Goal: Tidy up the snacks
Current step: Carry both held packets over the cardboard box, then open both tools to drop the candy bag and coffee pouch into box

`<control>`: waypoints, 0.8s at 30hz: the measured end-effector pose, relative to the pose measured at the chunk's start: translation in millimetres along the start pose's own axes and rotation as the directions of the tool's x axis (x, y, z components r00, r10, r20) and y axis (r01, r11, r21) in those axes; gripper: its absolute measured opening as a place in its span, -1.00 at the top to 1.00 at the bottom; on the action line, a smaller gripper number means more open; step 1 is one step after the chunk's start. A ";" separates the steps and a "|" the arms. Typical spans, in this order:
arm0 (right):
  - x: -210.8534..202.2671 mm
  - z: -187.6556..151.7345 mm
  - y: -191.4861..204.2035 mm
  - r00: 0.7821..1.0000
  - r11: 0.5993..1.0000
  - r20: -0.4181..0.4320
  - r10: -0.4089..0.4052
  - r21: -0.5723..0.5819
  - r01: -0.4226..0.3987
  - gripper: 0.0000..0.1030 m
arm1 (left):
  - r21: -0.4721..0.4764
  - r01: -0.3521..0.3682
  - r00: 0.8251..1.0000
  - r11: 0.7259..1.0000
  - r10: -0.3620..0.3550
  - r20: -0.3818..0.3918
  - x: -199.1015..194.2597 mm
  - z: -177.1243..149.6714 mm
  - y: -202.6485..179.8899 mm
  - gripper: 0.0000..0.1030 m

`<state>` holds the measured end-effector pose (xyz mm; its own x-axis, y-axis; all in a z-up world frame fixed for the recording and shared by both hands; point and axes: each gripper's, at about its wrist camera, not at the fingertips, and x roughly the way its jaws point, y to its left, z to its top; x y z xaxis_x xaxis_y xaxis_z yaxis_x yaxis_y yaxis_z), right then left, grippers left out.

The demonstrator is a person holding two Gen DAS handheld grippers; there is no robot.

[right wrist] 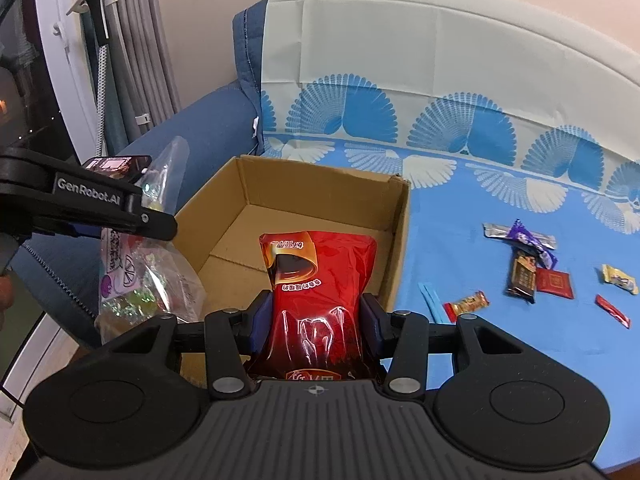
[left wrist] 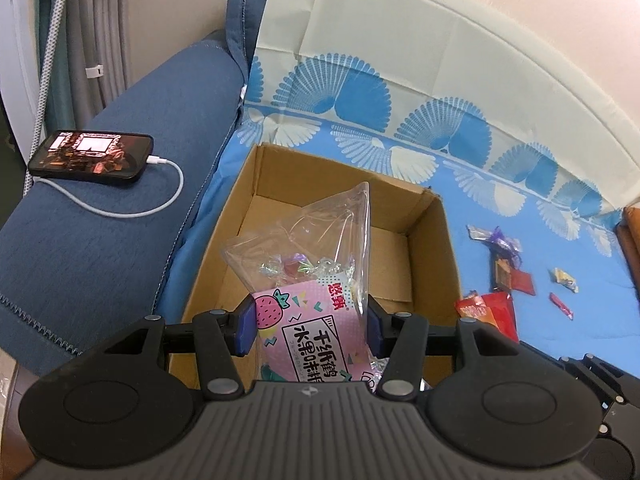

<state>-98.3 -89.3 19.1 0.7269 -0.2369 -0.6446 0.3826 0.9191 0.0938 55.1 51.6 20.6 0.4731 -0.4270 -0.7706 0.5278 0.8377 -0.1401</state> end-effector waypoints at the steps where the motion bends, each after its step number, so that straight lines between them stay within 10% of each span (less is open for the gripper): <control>1: 5.2 1.7 -0.1 1.000 1.000 -0.003 0.002 0.001 -0.002 0.04 | 0.005 -0.005 1.000 1.000 0.005 -0.005 5.4 1.6 -0.1 -0.12; 16: 69.8 16.1 -12.5 0.998 1.000 -0.061 0.005 0.025 -0.003 0.04 | 0.067 -0.057 0.995 0.996 0.062 -0.076 77.2 19.7 -3.5 -0.17; 19: 79.2 19.5 -13.7 0.998 1.000 -0.062 0.002 0.028 0.000 0.03 | 0.076 -0.081 0.993 0.994 0.087 -0.074 84.6 22.3 -3.7 -0.63; 20: 82.4 20.9 -14.1 0.998 1.000 -0.060 0.007 0.029 -0.005 -0.01 | 0.075 -0.090 0.993 0.993 0.095 -0.065 85.2 23.3 -3.2 -0.92; 24: 90.6 25.0 -13.0 0.997 0.999 -0.059 0.040 0.028 -0.038 -0.66 | 0.088 -0.138 0.990 0.987 0.141 -0.032 82.4 26.2 -2.9 -0.99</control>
<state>-23.2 -130.6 -21.6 0.7063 -0.1810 -0.6843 0.3702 0.9184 0.1392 111.0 5.1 -26.2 0.5202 -0.2939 -0.8019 0.5176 0.8554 0.0223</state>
